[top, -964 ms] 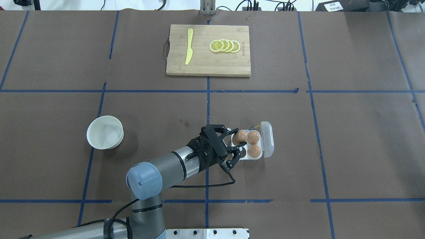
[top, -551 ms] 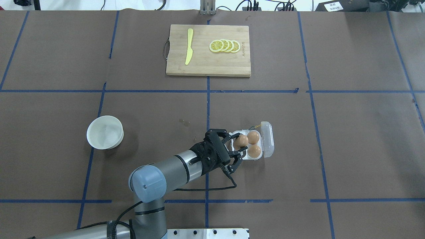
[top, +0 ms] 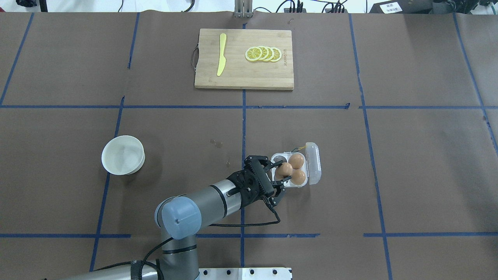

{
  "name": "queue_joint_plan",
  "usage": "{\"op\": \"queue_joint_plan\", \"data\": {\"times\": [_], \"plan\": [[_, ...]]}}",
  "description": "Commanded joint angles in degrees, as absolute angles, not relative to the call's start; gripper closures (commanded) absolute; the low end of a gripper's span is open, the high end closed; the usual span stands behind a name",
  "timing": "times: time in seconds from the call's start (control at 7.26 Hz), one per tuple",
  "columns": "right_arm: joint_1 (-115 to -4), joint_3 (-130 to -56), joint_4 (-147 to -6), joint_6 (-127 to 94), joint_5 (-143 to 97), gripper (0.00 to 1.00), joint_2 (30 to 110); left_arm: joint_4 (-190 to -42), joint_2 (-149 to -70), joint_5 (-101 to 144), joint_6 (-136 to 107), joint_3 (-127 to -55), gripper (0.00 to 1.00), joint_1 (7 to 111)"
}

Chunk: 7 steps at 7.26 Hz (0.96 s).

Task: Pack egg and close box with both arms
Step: 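Lower the egg into the empty carton cup with the left gripper, then open the left gripper to release the egg in the carton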

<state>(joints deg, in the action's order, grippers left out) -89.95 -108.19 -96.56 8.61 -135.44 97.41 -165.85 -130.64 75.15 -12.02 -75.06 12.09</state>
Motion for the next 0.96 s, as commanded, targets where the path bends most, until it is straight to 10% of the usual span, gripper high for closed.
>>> {"op": "queue_joint_plan", "data": {"times": [0.0,0.55,0.83], "plan": [[-90.09,-108.19,-96.5,8.61,-135.44,0.0,97.56,-165.85,-130.87,75.23,-11.95,-74.62,0.9,11.95],[-90.09,-108.19,-96.59,8.61,-135.44,0.0,97.82,-165.85,-130.96,75.32,-11.95,-74.71,0.47,11.95],[-90.09,-108.19,-96.5,8.61,-135.44,0.0,97.82,-165.85,-130.87,75.41,-11.95,-74.88,0.42,11.87]]}}
